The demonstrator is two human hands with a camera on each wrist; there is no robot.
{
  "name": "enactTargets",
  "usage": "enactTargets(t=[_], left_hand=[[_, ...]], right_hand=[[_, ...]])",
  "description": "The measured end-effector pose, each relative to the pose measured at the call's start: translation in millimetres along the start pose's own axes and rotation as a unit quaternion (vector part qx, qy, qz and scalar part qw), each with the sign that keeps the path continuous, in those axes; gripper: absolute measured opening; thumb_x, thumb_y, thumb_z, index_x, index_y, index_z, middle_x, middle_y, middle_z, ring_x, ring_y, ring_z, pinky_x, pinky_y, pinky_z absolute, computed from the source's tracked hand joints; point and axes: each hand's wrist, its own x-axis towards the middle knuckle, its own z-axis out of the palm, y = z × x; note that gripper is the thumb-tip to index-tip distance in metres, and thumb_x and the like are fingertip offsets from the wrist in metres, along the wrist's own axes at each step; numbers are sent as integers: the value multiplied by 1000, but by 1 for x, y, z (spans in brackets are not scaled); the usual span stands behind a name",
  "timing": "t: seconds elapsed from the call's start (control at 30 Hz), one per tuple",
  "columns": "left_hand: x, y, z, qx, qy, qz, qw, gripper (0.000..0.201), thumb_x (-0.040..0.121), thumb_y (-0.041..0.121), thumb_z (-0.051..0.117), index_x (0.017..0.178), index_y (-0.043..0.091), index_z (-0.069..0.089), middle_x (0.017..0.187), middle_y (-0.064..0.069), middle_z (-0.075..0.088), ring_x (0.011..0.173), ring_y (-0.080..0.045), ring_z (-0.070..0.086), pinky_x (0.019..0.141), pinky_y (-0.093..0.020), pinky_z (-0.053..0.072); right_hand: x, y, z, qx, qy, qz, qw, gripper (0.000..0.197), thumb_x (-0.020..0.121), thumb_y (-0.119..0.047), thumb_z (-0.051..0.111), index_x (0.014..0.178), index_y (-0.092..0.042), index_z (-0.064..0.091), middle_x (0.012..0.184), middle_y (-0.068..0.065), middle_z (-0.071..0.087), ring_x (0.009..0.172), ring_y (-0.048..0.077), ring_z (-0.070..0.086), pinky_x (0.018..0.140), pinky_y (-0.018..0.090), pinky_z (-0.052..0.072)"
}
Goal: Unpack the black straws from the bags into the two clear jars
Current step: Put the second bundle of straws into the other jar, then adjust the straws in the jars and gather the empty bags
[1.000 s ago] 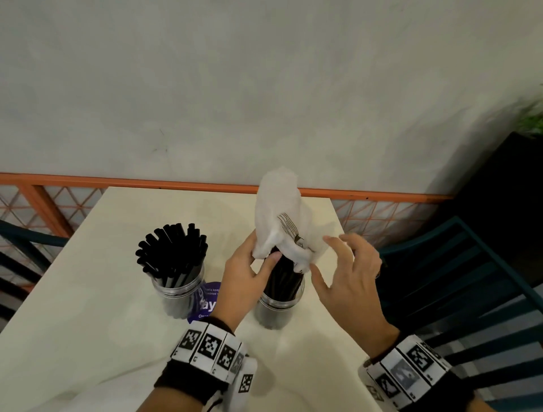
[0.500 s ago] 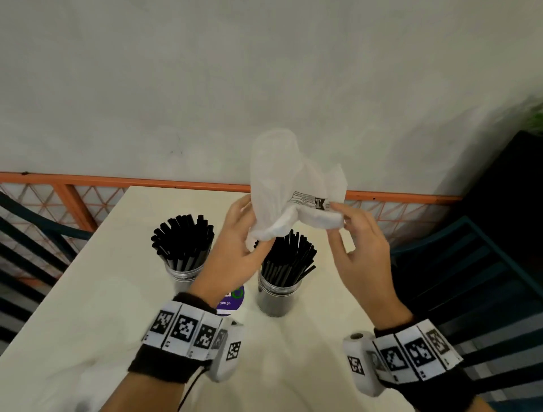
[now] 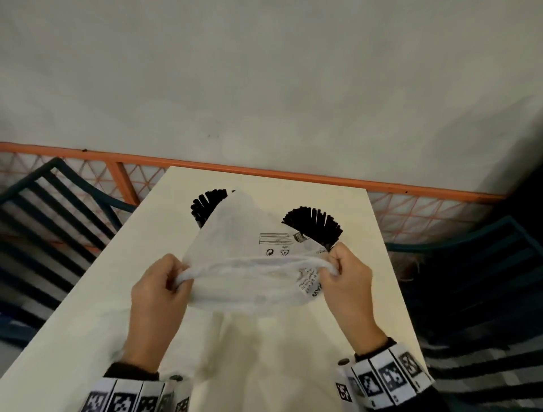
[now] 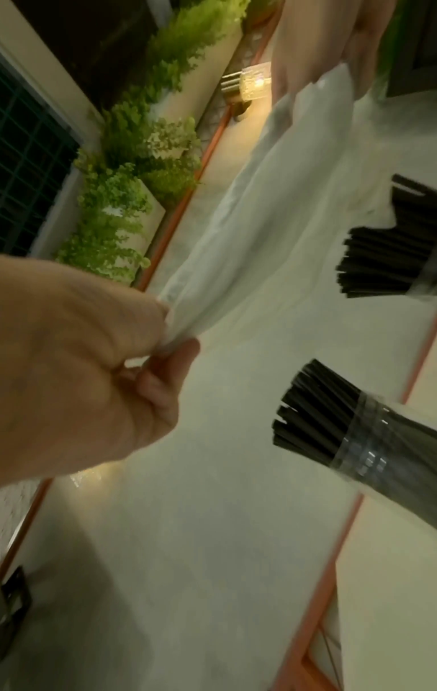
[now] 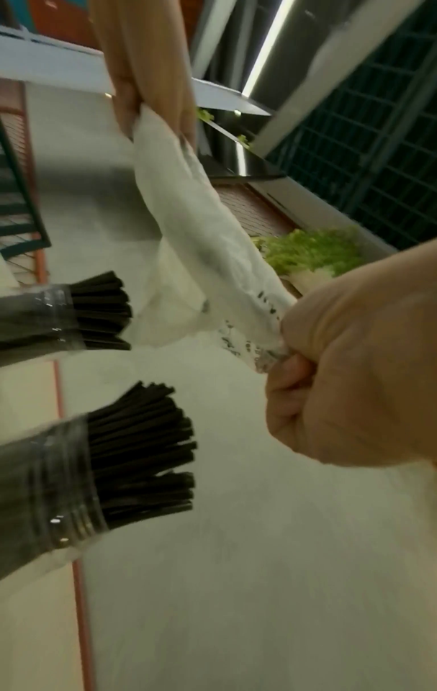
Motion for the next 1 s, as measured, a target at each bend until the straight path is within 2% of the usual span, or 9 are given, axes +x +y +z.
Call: enactTargets(t=[0.13, 0.2, 0.27, 0.37, 0.5, 0.67, 0.83, 0.9, 1.0], left_hand=[[-19, -20, 4, -18, -63, -107, 992, 34, 84, 7, 59, 59, 8, 35, 47, -2, 36, 46, -20, 32, 46, -27, 29], [-24, -30, -1, -88, -145, -143, 975, 35, 83, 24, 64, 60, 11, 42, 49, -3, 52, 47, -17, 50, 51, -27, 43], [-28, -32, -13, -196, -250, -192, 929, 31, 82, 36, 62, 72, 7, 58, 75, -6, 69, 68, -18, 69, 70, -27, 57], [-27, -43, -36, -266, -326, -224, 879, 24, 89, 26, 52, 87, 9, 69, 89, -12, 71, 81, -21, 71, 78, -25, 56], [-17, -66, -62, -234, -300, -141, 914, 27, 67, 43, 74, 74, 17, 72, 80, -9, 69, 73, -11, 62, 68, -15, 50], [-10, -83, -73, -273, -338, -153, 887, 42, 49, 41, 80, 81, 16, 70, 87, -17, 69, 70, -19, 61, 71, -27, 50], [-11, -102, -75, -260, -328, -157, 895, 43, 68, 31, 74, 76, 1, 46, 73, -27, 56, 62, -24, 49, 63, -33, 39], [-8, -113, -82, -226, -262, -129, 929, 27, 78, 14, 63, 70, 2, 40, 63, -19, 47, 58, -22, 44, 55, -26, 36], [3, -129, -95, -68, -116, -38, 990, 34, 72, -5, 53, 58, 15, 31, 61, -6, 36, 55, -10, 36, 52, -18, 31]], right_hand=[[-22, 4, 29, 95, -190, 125, 969, 10, 84, -21, 64, 85, -17, 55, 83, 8, 61, 71, 11, 55, 64, 18, 46], [-34, 6, 38, 144, -316, 153, 925, 26, 86, -22, 63, 107, -34, 54, 113, 0, 58, 100, 12, 58, 82, 25, 51], [-47, 7, 46, 115, -362, 134, 915, 45, 87, -13, 60, 119, -42, 46, 120, -6, 52, 106, 6, 53, 82, 18, 50], [-58, 3, 59, 95, -342, 120, 927, 47, 87, -9, 59, 119, -41, 47, 107, -2, 62, 98, 6, 58, 79, 17, 48], [-71, -8, 84, 150, -292, 137, 935, 24, 76, -14, 71, 95, -26, 62, 68, -8, 64, 77, 13, 64, 76, 25, 51], [-89, -29, 118, 209, -296, 177, 915, 22, 77, -14, 72, 95, -14, 58, 84, -5, 70, 75, 13, 62, 63, 23, 49], [-101, -46, 149, 214, -276, 191, 917, 20, 69, -14, 67, 86, -19, 58, 69, -5, 67, 68, 13, 59, 62, 23, 47], [-97, -44, 150, 132, -167, 164, 963, 11, 63, -12, 59, 69, -19, 53, 62, -4, 54, 57, 6, 47, 56, 17, 40], [-87, -34, 142, -13, 0, 114, 993, 36, 64, 12, 49, 59, -18, 29, 56, -4, 30, 51, 10, 25, 49, 22, 25]])
